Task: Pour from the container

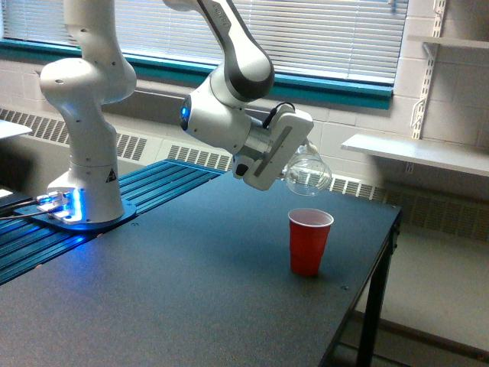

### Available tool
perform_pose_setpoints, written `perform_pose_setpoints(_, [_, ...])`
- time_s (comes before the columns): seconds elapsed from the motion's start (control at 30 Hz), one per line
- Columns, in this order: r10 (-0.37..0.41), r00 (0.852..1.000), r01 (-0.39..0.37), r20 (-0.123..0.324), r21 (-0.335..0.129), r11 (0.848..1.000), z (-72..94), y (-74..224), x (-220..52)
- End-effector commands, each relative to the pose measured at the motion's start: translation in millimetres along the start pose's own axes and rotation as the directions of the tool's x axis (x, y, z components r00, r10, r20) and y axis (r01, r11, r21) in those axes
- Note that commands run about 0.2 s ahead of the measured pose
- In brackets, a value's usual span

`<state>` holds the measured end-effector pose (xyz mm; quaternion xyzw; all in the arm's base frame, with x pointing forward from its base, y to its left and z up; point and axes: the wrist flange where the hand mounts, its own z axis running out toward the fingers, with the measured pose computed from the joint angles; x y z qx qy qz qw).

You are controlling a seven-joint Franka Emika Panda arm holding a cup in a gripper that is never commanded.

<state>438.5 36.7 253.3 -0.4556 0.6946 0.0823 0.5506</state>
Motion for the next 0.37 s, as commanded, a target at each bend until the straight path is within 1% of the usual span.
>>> perform_pose_setpoints(0.03, [-0.029,1.0,0.029,0.0,0.003,1.0,4.3,-2.5,-5.0])
perform_pose_setpoints(0.27, [-0.041,0.999,0.041,-0.018,0.007,0.999,2.2,-9.5,-5.7])
perform_pose_setpoints(0.37, [-0.041,0.999,0.041,-0.018,0.007,0.999,2.1,-9.9,-5.9])
